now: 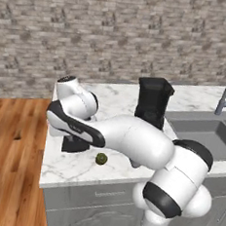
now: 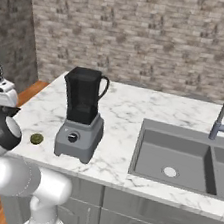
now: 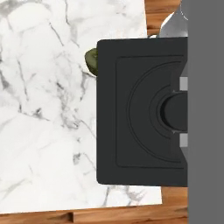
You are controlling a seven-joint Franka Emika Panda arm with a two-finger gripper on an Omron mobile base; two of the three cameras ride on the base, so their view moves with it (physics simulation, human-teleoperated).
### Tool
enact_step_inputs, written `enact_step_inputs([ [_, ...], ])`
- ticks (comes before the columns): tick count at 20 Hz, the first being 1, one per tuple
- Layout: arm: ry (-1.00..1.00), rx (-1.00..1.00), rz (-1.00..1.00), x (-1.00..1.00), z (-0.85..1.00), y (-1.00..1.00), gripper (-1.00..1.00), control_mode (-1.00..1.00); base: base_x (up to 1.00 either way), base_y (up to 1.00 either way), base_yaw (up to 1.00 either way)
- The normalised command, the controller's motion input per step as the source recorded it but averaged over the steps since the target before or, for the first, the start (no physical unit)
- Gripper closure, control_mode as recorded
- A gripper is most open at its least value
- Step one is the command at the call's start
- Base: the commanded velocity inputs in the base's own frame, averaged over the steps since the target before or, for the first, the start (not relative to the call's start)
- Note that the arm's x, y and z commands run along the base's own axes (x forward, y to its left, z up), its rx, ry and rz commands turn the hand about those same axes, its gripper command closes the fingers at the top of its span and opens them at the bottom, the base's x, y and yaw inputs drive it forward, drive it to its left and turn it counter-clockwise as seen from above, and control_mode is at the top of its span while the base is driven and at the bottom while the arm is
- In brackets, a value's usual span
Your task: Open the blender lid, put the kiwi in the blender, close the lid, and start the blender.
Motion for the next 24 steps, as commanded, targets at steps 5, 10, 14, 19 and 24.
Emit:
enact_step_inputs([
  [5,0.00,0.00,-0.01,0.24,-0.58,0.29,1.00,-1.00,0.00,0.00,0.00],
  [10,-0.01,0.01,0.00,0.19,-0.47,0.14,1.00,-1.00,0.00,0.00,0.00],
  [14,0.00,0.01,0.00,0.19,-0.39,0.00,1.00,-1.00,0.00,0.00,0.00],
  [19,0.00,0.00,0.00,0.15,-0.38,0.00,1.00,-1.00,0.00,0.00,0.00],
  [24,0.00,0.00,0.00,0.08,-0.42,0.00,1.00,-1.00,0.00,0.00,0.00],
])
